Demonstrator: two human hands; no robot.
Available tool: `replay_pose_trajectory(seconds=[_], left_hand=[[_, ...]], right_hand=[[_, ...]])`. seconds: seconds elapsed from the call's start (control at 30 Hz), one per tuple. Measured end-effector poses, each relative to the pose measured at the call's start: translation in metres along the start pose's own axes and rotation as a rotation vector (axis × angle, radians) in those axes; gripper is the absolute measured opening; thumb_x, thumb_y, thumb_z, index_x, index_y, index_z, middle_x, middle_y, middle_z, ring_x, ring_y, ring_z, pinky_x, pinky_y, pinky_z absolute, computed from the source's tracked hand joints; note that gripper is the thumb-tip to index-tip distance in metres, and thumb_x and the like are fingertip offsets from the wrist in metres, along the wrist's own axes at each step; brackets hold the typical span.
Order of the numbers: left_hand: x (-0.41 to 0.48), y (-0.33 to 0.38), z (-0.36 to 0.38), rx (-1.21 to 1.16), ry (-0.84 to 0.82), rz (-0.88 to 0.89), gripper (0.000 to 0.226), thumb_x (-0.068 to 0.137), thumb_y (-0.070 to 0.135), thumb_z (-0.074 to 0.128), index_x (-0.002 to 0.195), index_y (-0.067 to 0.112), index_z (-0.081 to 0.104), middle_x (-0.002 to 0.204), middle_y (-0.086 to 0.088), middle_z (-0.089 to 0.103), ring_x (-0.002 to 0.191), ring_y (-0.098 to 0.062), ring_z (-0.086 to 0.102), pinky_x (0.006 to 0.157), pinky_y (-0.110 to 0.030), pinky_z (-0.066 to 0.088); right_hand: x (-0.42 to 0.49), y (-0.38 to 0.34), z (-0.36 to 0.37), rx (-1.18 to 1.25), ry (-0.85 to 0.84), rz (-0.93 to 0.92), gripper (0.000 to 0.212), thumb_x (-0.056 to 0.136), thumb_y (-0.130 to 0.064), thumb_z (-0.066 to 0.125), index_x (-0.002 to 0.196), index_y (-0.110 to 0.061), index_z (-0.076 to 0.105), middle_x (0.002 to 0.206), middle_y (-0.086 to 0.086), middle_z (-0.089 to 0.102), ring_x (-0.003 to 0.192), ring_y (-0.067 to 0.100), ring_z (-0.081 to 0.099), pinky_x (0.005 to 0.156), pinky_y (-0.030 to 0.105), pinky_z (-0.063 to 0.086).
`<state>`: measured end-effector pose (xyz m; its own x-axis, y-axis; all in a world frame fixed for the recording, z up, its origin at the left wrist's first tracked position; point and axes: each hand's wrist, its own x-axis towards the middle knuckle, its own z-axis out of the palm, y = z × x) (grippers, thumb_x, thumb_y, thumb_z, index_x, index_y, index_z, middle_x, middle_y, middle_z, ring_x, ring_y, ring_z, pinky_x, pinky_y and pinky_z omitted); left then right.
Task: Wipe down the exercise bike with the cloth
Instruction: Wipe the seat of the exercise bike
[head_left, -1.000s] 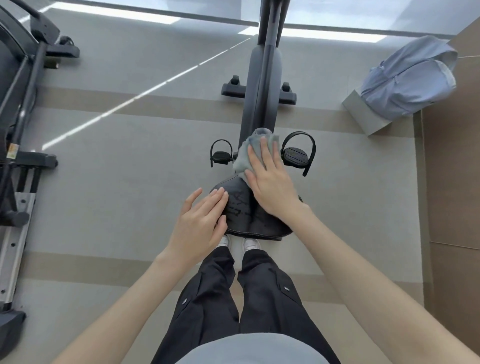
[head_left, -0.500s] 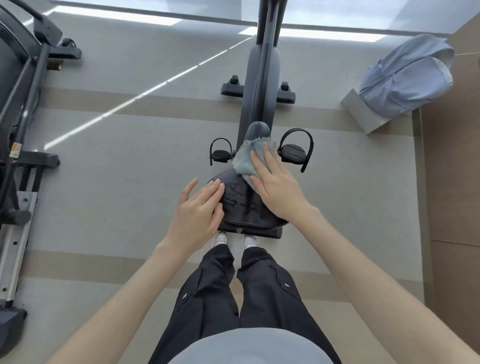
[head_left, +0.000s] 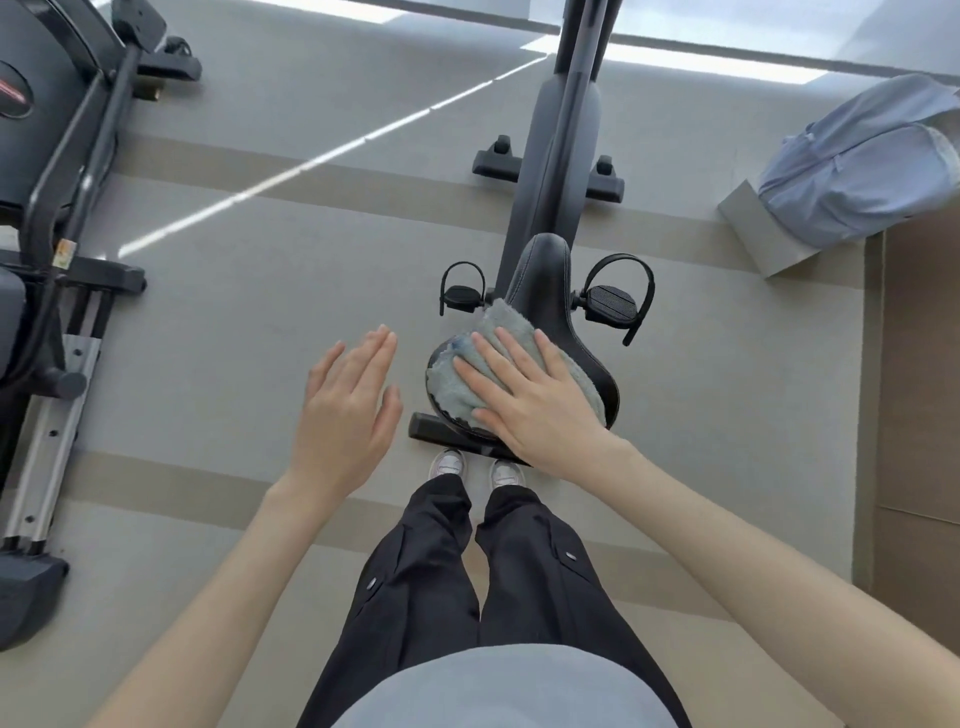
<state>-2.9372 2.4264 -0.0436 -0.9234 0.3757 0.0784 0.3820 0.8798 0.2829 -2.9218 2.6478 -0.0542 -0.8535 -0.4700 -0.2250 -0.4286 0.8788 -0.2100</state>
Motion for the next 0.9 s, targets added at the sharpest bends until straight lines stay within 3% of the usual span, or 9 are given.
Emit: replay_pose_trajectory(seconds=[0.1, 0.23, 0.33, 0.5, 0.63, 0.77, 0.9], left_hand=[[-0.006, -0.003, -0.003, 0.023, -0.001, -0.018, 0.044, 0.092, 0.017, 0.04, 0.131, -0.003, 0.051, 0.136, -0.015, 0.052, 0.125, -0.025, 0.05, 0.11, -0.04, 0.027], [-0.013, -0.002, -0.004, 0.04, 0.01, -0.053, 0.045, 0.092, 0.017, 0.04, 0.131, -0.002, 0.051, 0.136, -0.015, 0.052, 0.125, -0.024, 0.049, 0.11, -0.04, 0.027], [-0.017, 0.002, -0.002, 0.032, 0.009, -0.052, 0.044, 0.092, 0.017, 0.041, 0.131, -0.002, 0.05, 0.136, -0.014, 0.052, 0.126, -0.024, 0.048, 0.11, -0.041, 0.028], [-0.014, 0.016, 0.006, 0.015, -0.006, -0.013, 0.044, 0.092, 0.016, 0.043, 0.132, -0.001, 0.05, 0.136, -0.013, 0.052, 0.126, -0.024, 0.048, 0.11, -0.041, 0.028], [-0.007, 0.031, 0.017, -0.015, -0.021, 0.037, 0.043, 0.092, 0.016, 0.041, 0.13, 0.0, 0.052, 0.135, -0.013, 0.053, 0.125, -0.024, 0.051, 0.109, -0.043, 0.03], [-0.003, 0.044, 0.025, -0.04, -0.037, 0.101, 0.041, 0.092, 0.017, 0.043, 0.127, 0.0, 0.056, 0.133, -0.012, 0.056, 0.122, -0.025, 0.054, 0.107, -0.045, 0.033], [0.002, 0.05, 0.03, -0.05, -0.034, 0.142, 0.037, 0.093, 0.017, 0.046, 0.124, 0.001, 0.06, 0.13, -0.011, 0.058, 0.119, -0.023, 0.057, 0.105, -0.046, 0.037]], right_hand=[[0.041, -0.008, -0.003, 0.001, -0.073, -0.055, 0.05, 0.099, -0.042, 0.022, 0.141, -0.022, 0.038, 0.151, 0.006, 0.032, 0.14, 0.026, 0.026, 0.114, 0.052, 0.006], [0.065, -0.016, -0.003, -0.007, -0.064, -0.061, 0.042, 0.096, -0.043, 0.03, 0.128, -0.025, 0.052, 0.136, 0.003, 0.049, 0.131, 0.023, 0.038, 0.109, 0.049, 0.016], [0.044, -0.013, -0.001, 0.022, 0.044, -0.111, 0.039, 0.094, -0.044, 0.039, 0.122, -0.026, 0.06, 0.132, 0.006, 0.054, 0.128, 0.028, 0.045, 0.109, 0.056, 0.021], [-0.006, 0.004, 0.003, -0.009, 0.082, -0.135, 0.043, 0.091, -0.048, 0.044, 0.131, -0.033, 0.052, 0.141, 0.006, 0.048, 0.132, 0.029, 0.041, 0.106, 0.061, 0.027], [-0.048, 0.034, 0.009, 0.079, 0.063, 0.012, 0.048, 0.095, -0.045, 0.036, 0.139, -0.027, 0.043, 0.146, 0.006, 0.04, 0.137, 0.03, 0.032, 0.109, 0.057, 0.026], [-0.068, 0.047, 0.013, 0.285, 0.032, 0.195, 0.053, 0.097, -0.045, 0.024, 0.145, -0.022, 0.027, 0.154, 0.008, 0.019, 0.143, 0.03, 0.014, 0.113, 0.051, 0.021], [-0.044, 0.03, 0.017, 0.23, 0.062, 0.314, 0.052, 0.1, -0.041, 0.028, 0.148, -0.024, 0.017, 0.157, 0.006, 0.008, 0.145, 0.027, 0.006, 0.115, 0.048, 0.014]])
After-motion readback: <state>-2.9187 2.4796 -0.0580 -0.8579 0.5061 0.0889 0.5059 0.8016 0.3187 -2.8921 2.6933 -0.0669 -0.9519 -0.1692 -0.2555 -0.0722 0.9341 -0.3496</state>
